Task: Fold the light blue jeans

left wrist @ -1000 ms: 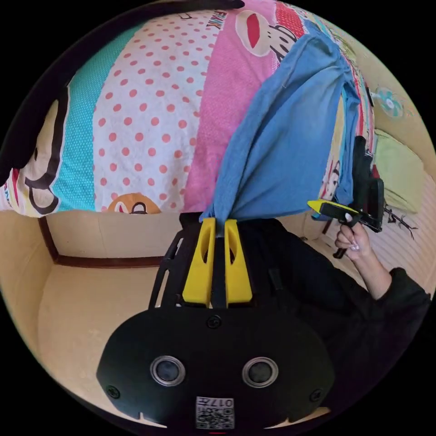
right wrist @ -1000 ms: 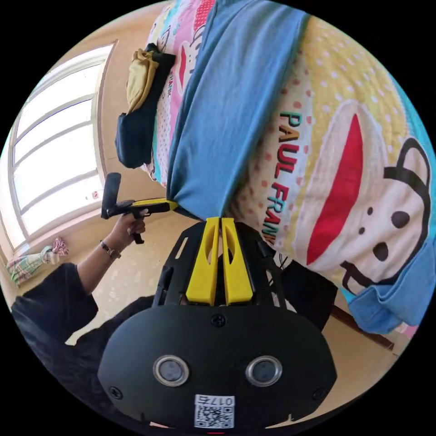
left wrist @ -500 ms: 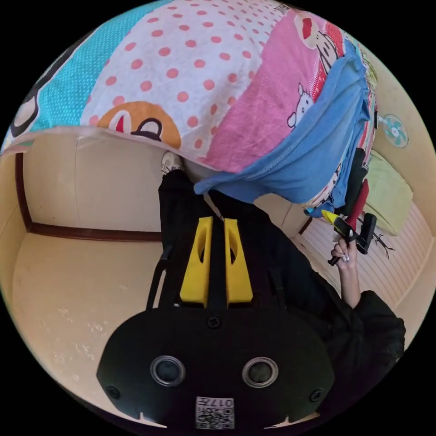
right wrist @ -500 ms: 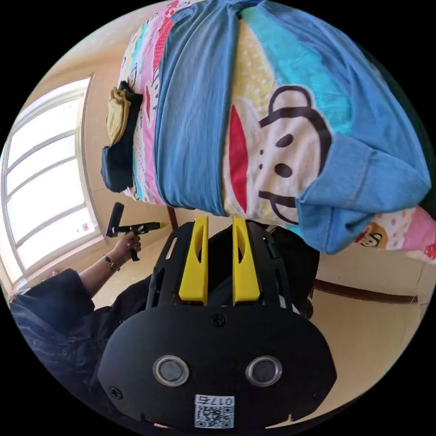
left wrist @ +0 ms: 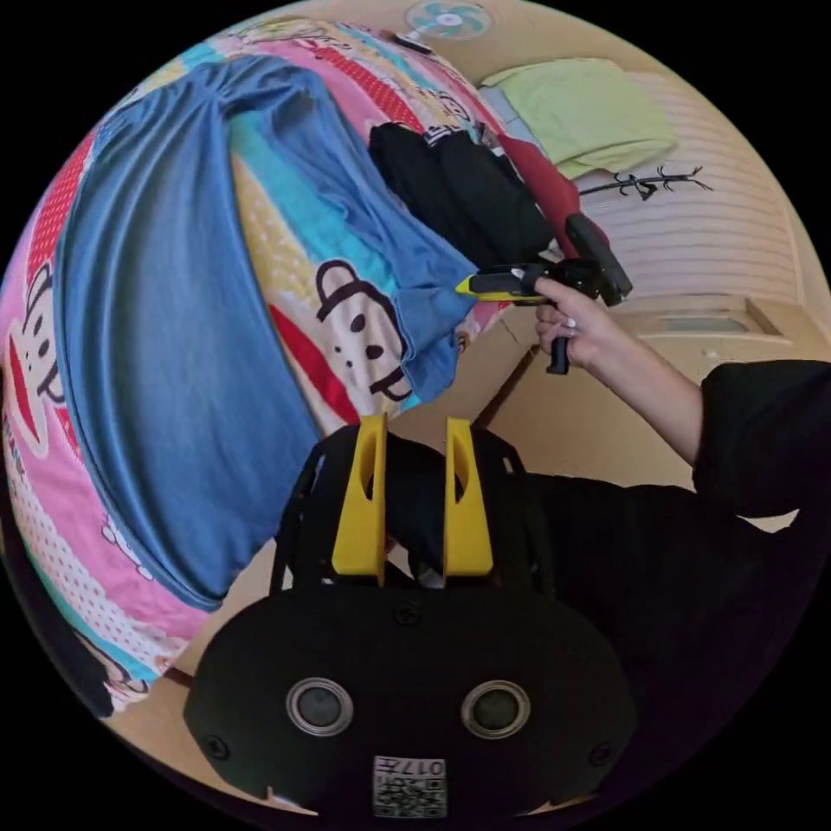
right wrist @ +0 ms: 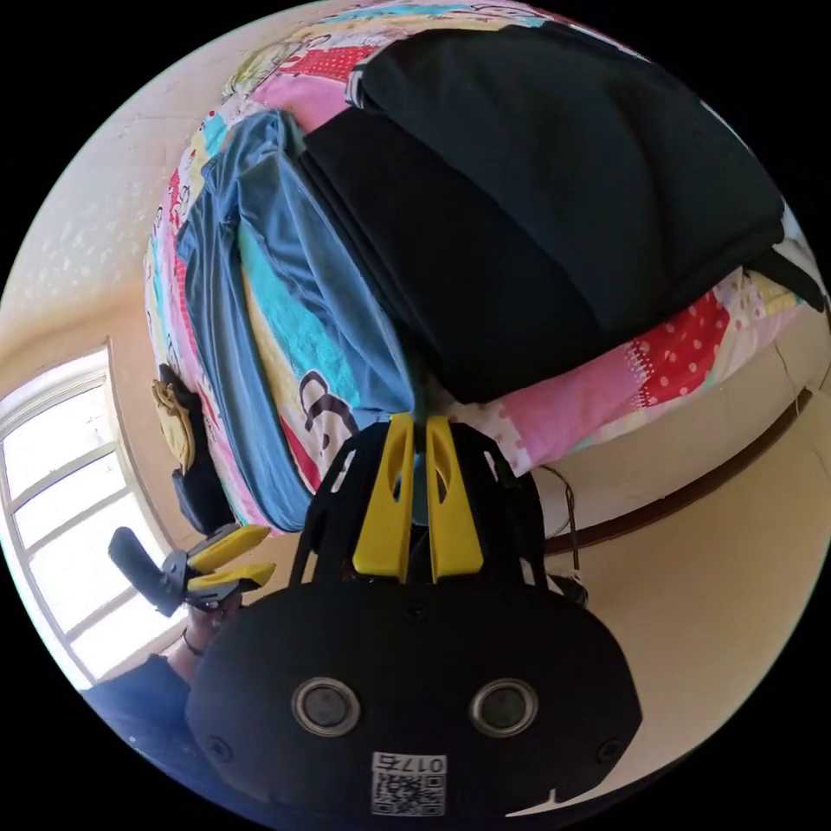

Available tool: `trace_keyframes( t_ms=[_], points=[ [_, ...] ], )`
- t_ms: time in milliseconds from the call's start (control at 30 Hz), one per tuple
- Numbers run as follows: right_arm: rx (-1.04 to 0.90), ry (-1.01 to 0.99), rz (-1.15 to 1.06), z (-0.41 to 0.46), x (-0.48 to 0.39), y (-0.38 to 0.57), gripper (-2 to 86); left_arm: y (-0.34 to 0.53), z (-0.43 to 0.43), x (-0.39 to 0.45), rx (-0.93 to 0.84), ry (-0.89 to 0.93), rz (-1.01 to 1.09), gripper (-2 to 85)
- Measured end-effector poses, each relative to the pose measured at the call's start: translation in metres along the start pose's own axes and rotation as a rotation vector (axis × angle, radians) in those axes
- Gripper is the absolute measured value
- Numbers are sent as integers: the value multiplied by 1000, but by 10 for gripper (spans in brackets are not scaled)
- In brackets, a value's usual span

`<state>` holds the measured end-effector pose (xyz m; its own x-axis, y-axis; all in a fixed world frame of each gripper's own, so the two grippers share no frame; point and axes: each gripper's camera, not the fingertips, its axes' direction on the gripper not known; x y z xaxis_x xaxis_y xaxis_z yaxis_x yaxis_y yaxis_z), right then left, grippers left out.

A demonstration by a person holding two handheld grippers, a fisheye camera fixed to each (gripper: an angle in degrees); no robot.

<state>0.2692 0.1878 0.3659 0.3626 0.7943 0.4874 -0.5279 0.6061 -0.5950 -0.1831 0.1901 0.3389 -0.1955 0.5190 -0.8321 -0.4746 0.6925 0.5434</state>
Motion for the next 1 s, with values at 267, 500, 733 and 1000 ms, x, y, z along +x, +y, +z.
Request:
trace_keyframes(
  t_ms=[267, 500, 733, 1000],
  points=[
    [-28, -200, -190, -69, -23, 24, 32, -108, 60, 87, -115, -97, 406, 146],
    [-181, -371, -233, -84, 1, 21, 34, -100, 72, 91, -92, 89, 339, 43],
    [-357, -491, -373, -108, 10, -15, 95, -70, 20, 101, 46, 216, 220, 6],
    [-57, -249, -472, -107, -77, -264, 156, -47, -69, 98, 272, 231, 15, 3]
  ],
)
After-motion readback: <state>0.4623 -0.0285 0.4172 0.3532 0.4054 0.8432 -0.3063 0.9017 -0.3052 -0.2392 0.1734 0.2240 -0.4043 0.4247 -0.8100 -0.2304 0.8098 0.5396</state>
